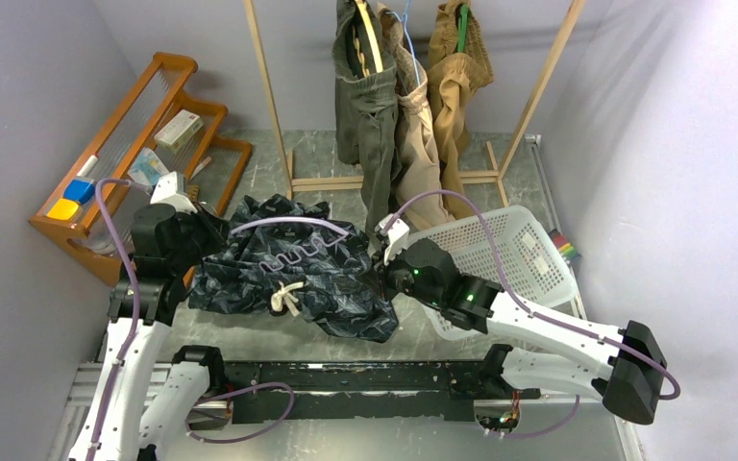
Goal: Remove the shorts from the hanger
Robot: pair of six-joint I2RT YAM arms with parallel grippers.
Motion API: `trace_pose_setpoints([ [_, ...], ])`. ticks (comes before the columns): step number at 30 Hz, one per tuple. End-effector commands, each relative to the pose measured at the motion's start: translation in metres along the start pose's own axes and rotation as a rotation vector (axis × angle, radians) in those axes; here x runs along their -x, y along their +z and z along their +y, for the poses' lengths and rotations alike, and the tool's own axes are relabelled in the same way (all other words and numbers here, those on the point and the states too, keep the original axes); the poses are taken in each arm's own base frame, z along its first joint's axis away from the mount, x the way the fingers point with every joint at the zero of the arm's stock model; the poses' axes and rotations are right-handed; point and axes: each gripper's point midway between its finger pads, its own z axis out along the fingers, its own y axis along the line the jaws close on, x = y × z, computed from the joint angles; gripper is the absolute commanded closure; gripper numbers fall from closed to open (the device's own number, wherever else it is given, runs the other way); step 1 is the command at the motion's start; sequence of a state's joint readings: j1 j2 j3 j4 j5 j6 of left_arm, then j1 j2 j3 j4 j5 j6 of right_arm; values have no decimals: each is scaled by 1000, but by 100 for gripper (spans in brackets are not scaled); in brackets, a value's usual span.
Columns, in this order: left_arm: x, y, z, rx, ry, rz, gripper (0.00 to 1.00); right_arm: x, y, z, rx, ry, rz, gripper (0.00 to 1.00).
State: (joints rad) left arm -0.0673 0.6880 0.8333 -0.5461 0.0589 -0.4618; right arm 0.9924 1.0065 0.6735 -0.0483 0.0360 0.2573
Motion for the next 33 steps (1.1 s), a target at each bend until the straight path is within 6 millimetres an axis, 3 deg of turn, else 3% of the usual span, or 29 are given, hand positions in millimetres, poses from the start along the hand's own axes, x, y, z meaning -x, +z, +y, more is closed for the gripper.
trace_pose_setpoints([
  [1, 47, -8, 4, 59, 14, -169, 93, -30, -3, -11, -34, 4, 85, 100],
  [3, 45, -6, 1, 44, 20, -153, 93, -35, 0, -7, -12, 12, 105, 100],
  [11, 40, 0, -16, -63, 50, -130, 93, -12, 22, 15, 93, -15, 74, 97],
  [13, 35, 3, -19, -83, 50, -109, 93, -9, 29, 20, 115, -25, 89, 90],
  [15, 30, 6, -18, -83, 48, -81, 93, -4, 31, 29, 162, -33, 90, 72],
  [19, 22, 11, -11, -51, 45, -50, 93, 12, 21, 33, 171, -21, 36, 44],
  [22, 21, 13, -10, -49, 41, -46, 93, 31, 5, 32, 157, -25, -30, 32],
  [27, 23, 20, -13, -60, 45, -42, 93, 58, -16, 45, 214, -54, -108, 26],
  [33, 17, 25, -14, -68, 52, 4, 93, 79, -27, 66, 320, -71, -139, 23],
])
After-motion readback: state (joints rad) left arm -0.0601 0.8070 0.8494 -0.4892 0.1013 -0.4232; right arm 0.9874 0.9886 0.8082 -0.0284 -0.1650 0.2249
